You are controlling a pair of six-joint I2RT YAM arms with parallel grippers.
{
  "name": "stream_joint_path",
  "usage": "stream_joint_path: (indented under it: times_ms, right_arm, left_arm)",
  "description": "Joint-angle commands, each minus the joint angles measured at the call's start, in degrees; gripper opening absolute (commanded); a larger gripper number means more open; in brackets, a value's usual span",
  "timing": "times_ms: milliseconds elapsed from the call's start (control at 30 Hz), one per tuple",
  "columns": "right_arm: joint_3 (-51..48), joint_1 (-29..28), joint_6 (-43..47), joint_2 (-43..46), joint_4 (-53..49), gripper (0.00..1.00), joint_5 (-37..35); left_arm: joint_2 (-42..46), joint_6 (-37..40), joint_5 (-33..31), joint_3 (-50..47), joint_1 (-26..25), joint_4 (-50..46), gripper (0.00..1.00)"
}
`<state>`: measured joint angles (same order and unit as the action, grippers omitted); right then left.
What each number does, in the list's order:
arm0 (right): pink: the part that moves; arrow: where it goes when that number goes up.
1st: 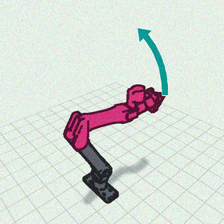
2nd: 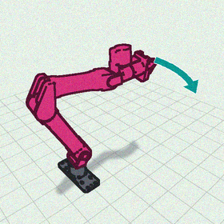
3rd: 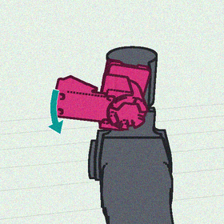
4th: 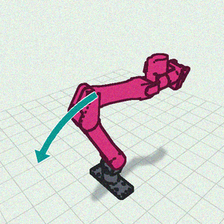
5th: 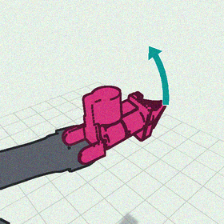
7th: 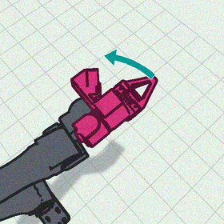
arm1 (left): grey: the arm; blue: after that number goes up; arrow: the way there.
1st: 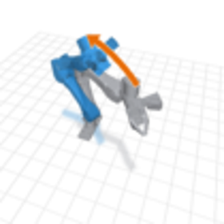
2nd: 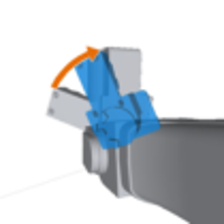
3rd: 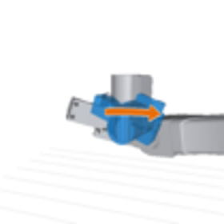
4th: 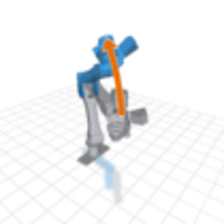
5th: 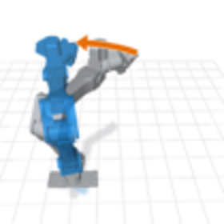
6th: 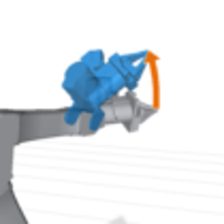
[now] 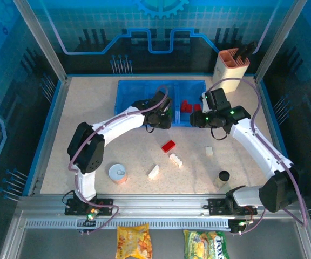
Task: Sort the legos into containers by color
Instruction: Place the lego in the container, then pick up the lego from the center of the table.
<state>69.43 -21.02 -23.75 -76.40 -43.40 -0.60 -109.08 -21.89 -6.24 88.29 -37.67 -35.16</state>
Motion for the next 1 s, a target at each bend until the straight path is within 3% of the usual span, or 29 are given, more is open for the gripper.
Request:
stream_joint_path:
  times_ms: [0,333,733,967]
  right_arm:
    - [-1.42,-1.3,3.37,0.32,-2.13,0.45,2.36]
    - [-2.12,-9.48,6.4,-4.57,-2.49,0.49,-1.89]
    - [5.44,-18.19,11.52,-18.48,-5.05,0.57,-6.61]
    - [10.02,-21.73,12.04,-25.8,-6.58,0.73,-8.4]
  left_arm:
    - [4.73,1.2,0.7,-2.41,0.25,-2.22,0.45]
    - [15.07,-1.73,0.98,-13.66,2.98,1.37,0.45]
    - [27.9,-5.0,3.74,-27.16,9.57,5.56,0.46]
    - [31.78,-5.94,4.46,-30.95,11.04,5.88,0.46]
